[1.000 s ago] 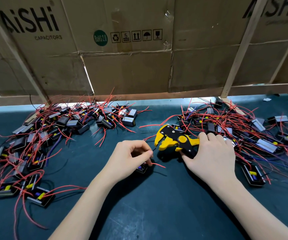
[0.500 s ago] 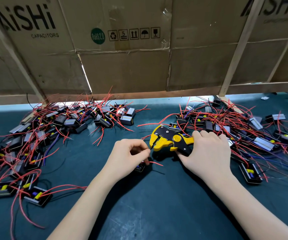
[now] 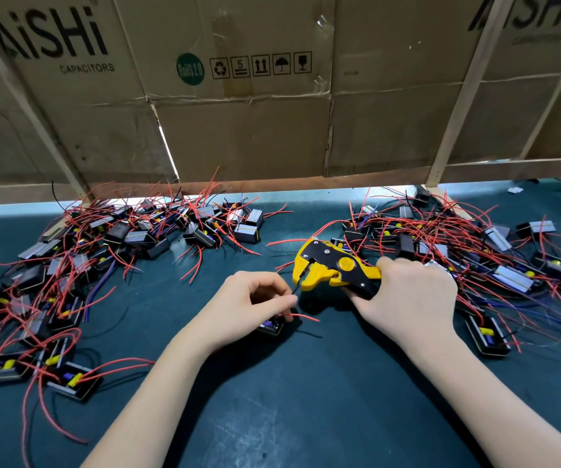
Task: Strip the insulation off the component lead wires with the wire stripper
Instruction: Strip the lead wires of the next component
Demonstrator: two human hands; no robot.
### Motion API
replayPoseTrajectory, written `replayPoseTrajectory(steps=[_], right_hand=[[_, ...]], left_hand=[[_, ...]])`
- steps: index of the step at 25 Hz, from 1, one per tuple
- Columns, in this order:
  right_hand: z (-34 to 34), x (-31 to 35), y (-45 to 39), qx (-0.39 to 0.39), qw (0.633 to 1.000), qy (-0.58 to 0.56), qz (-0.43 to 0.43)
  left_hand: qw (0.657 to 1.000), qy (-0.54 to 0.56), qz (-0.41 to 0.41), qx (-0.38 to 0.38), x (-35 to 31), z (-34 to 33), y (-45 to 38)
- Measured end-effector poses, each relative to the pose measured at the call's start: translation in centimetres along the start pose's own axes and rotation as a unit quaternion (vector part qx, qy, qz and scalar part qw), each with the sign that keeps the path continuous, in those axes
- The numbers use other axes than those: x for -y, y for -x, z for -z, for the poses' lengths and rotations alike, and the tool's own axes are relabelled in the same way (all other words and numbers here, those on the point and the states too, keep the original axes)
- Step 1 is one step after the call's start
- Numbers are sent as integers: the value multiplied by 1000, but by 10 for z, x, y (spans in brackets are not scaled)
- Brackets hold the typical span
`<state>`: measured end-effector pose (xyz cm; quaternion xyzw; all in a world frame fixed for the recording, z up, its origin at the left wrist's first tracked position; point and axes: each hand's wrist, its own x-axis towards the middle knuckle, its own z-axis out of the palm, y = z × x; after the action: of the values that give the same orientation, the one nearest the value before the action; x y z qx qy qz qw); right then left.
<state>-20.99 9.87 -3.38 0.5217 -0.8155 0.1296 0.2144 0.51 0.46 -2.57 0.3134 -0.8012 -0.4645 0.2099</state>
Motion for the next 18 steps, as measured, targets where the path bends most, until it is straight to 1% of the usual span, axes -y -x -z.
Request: replayPoseTrajectory(steps=[2,3,5,7,10,12,14,18], right_hand=[[-4,-4,0,-28,1000,-7,-1],[-6,-7,-1,-30,999,-8,-8],[-9,-13,-1,-16,999,-7,-36],[-11,-19,0,-15,999,-10,-47],[-9,-20,1,-13,999,-14,-45],[-9,-17,1,0,999,0,-42],[-7,-12,1,5,999,3,-32],[-3,-9,2,9,1000,-17,-23]], left_hand=[[997,31,9,64,2,9,3],[997,25,5,78,3,12,5],[997,14,-4,77,4,15,5],[999,20,-9,39,5,12,3],[997,52,-11,-54,7,8,-1],[995,70,-8,-71,6,3,-3],[995,65,-11,-80,5,-4,-4],[990,49,-12,-133,6,-12,-7]])
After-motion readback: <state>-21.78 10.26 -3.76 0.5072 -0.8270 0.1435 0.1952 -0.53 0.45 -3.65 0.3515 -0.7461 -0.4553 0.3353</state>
